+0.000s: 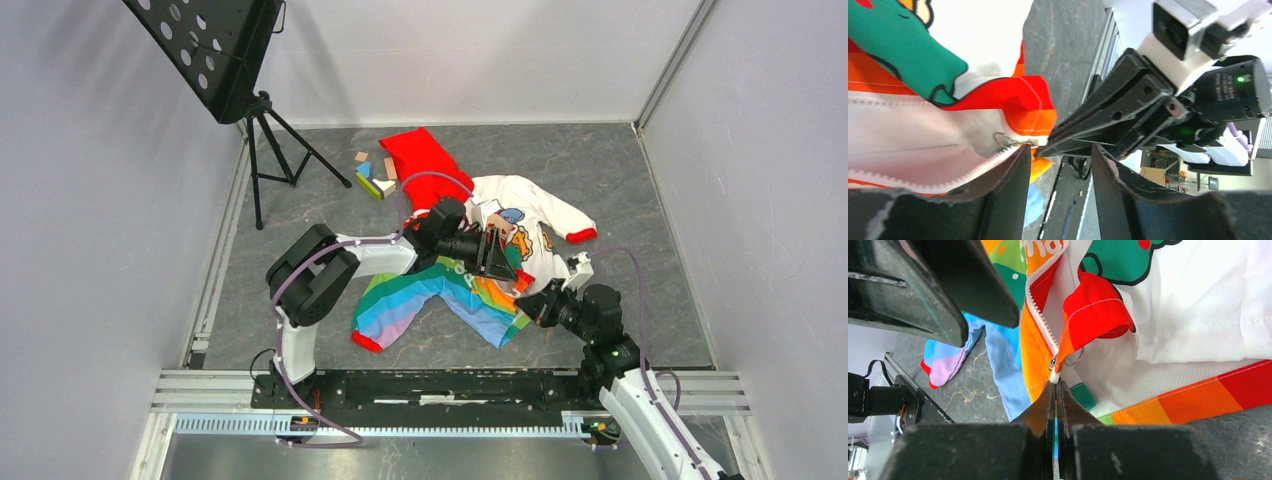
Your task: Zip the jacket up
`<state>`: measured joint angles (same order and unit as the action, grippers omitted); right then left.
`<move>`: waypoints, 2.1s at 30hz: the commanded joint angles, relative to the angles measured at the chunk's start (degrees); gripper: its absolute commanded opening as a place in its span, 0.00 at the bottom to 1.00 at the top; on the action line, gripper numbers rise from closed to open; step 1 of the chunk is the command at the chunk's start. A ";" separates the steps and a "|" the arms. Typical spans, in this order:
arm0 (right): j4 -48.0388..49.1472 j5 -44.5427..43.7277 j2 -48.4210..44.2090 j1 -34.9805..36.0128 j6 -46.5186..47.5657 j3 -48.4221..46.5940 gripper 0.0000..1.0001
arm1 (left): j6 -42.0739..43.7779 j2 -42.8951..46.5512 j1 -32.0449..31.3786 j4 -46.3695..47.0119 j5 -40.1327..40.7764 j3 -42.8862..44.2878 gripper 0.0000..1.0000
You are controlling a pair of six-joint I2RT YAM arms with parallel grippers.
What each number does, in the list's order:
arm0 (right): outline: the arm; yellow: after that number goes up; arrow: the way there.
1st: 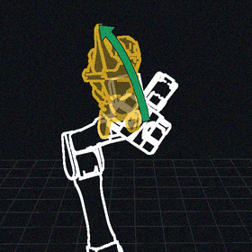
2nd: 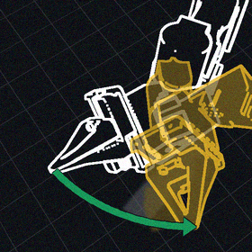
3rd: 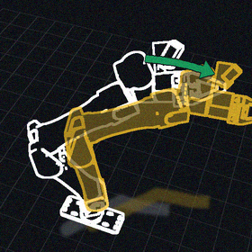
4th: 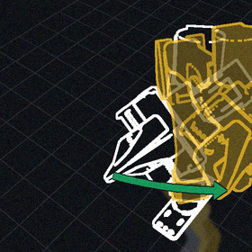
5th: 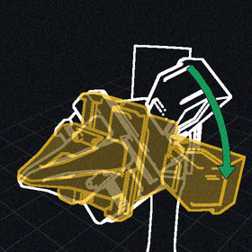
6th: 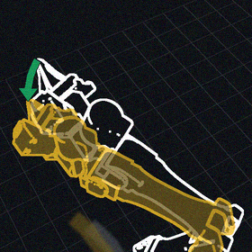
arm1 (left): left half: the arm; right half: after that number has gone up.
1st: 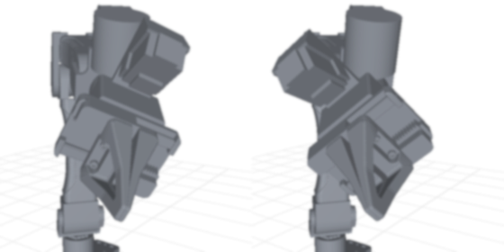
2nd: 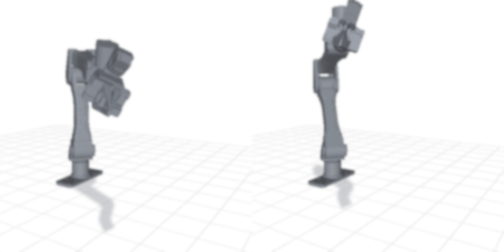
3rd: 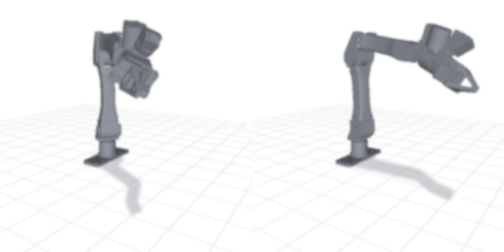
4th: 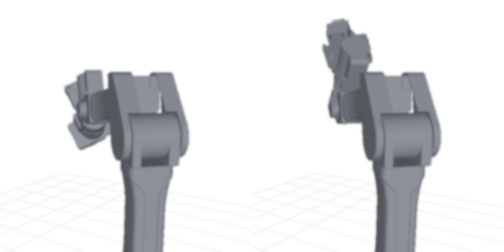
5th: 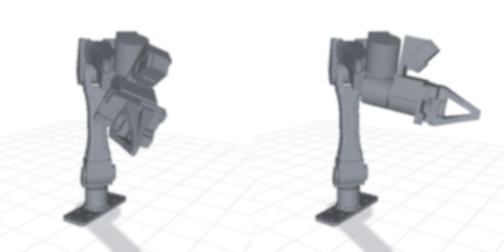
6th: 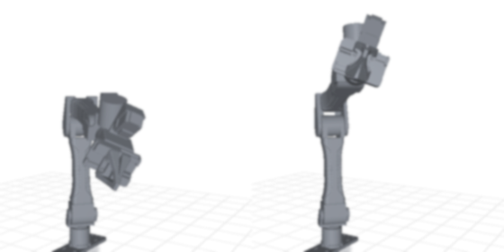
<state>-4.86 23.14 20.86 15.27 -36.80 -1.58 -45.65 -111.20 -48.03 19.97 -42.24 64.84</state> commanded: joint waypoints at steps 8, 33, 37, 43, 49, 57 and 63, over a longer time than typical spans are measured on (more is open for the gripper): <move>-2.82 -0.89 -0.94 -0.02 -0.68 9.33 0.00 | -2.26 -9.57 1.10 8.98 -7.38 2.41 0.67; -1.94 -0.25 -1.26 0.03 -2.40 9.91 0.00 | -28.77 -19.35 -0.71 48.51 -16.23 0.64 0.68; -1.99 -0.26 -1.26 0.02 -2.34 10.01 0.00 | -23.89 -17.36 0.71 42.23 -15.13 -0.85 0.63; -1.65 -0.23 -0.95 0.02 -2.55 10.41 0.00 | -22.30 -16.19 1.71 40.16 -15.51 -1.72 0.57; -1.32 -0.06 -0.95 0.00 -2.90 10.53 0.00 | -20.05 -15.03 1.80 37.79 -15.59 -2.65 0.45; -0.96 0.17 -0.78 0.02 -3.17 10.64 0.00 | -15.06 -13.40 1.89 32.69 -15.51 -4.16 0.44; -0.06 0.51 -0.41 0.00 -3.74 10.95 0.00 | -14.91 -13.09 1.46 33.08 -15.40 -4.61 0.44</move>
<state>-4.71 23.64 20.18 15.29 -40.03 -1.58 -63.75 -127.22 -46.19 52.53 -56.07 60.71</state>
